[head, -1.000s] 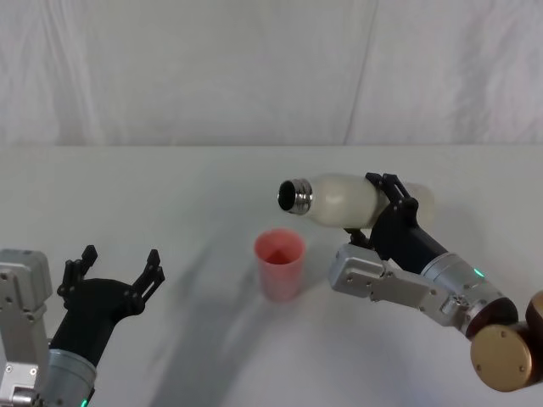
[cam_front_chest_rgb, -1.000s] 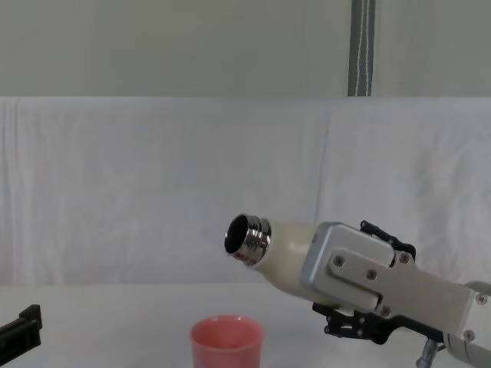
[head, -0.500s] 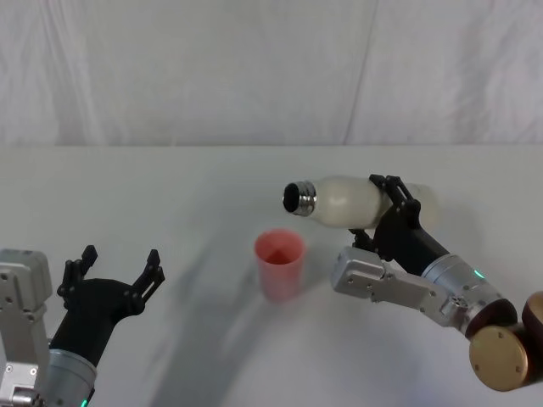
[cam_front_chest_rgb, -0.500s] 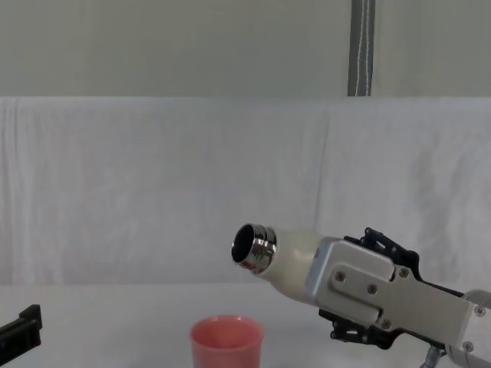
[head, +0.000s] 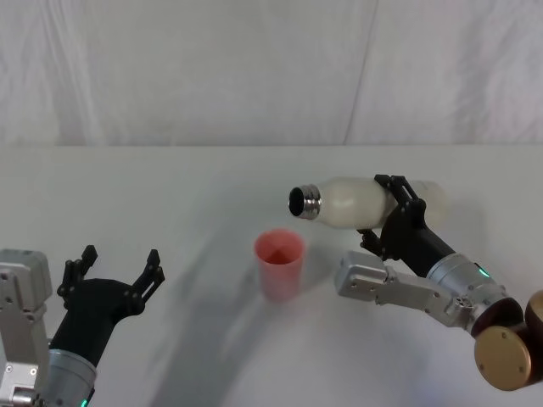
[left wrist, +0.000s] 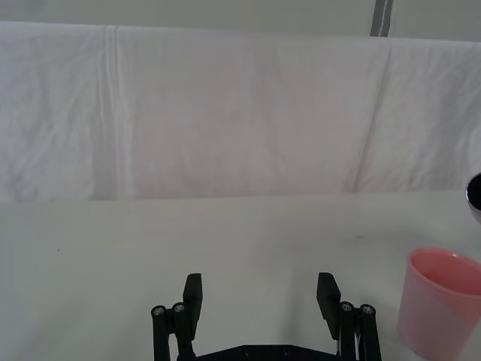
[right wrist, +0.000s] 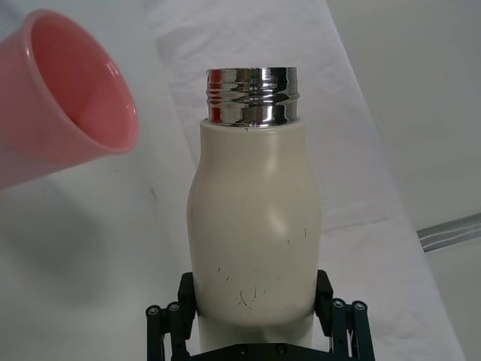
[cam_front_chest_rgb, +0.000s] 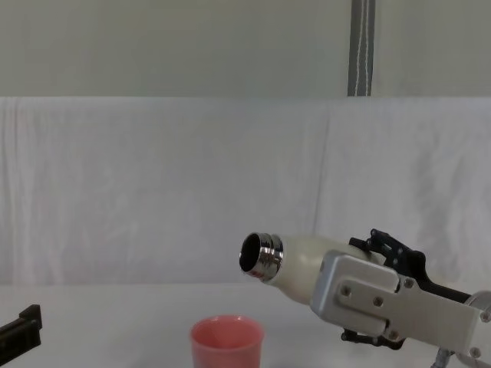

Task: Grasp the thermos with one hand and pour water into the cup lid.

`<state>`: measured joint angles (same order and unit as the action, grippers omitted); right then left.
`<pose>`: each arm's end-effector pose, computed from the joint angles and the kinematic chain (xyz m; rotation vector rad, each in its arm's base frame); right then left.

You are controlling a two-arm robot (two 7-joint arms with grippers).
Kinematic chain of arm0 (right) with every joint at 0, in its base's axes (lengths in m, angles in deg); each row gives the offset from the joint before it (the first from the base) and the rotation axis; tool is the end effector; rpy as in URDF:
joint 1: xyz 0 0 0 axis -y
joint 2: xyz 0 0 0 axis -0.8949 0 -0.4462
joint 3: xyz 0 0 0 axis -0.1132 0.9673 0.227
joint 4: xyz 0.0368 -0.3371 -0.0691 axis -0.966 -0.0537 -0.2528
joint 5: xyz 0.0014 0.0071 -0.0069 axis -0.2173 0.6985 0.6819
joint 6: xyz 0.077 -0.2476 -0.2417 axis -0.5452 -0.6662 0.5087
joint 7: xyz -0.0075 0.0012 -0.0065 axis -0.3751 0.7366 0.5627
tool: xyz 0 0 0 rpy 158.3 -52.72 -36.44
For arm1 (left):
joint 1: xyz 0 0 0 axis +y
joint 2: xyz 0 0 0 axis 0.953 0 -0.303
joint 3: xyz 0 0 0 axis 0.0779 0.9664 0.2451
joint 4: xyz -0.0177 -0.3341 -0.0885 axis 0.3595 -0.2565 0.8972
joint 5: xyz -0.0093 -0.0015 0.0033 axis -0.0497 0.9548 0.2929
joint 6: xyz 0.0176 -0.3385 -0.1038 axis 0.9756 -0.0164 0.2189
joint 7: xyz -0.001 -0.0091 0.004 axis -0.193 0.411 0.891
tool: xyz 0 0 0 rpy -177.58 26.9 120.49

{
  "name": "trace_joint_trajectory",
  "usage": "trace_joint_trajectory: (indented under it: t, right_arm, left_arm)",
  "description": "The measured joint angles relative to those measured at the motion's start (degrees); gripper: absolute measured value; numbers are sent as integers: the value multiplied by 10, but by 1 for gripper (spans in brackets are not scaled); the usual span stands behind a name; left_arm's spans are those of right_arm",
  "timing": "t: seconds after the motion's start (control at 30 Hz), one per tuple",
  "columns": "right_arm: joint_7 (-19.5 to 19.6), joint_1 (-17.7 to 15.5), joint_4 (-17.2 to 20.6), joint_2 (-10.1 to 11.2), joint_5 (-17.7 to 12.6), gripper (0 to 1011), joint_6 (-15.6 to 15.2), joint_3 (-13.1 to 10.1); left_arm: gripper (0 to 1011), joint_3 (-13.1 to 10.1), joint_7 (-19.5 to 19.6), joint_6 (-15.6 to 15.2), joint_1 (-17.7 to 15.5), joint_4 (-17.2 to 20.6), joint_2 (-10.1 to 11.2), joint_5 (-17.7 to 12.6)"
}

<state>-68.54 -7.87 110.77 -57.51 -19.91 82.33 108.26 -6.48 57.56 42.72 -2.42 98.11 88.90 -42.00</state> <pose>0.4457 0.0486 -0.3334 -0.6565 -1.0621 -0.9183 0.2841 0.0460 -0.3379 -0.0381 0.0143 1.4460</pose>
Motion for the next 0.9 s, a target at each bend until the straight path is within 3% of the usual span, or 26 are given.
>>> trace_joint_trajectory:
  t: [0.9]
  right_arm:
    - [2, 3, -5, 9, 19, 950, -4, 11]
  left_arm:
    - [1001, 0, 0, 0, 0, 0, 0, 0]
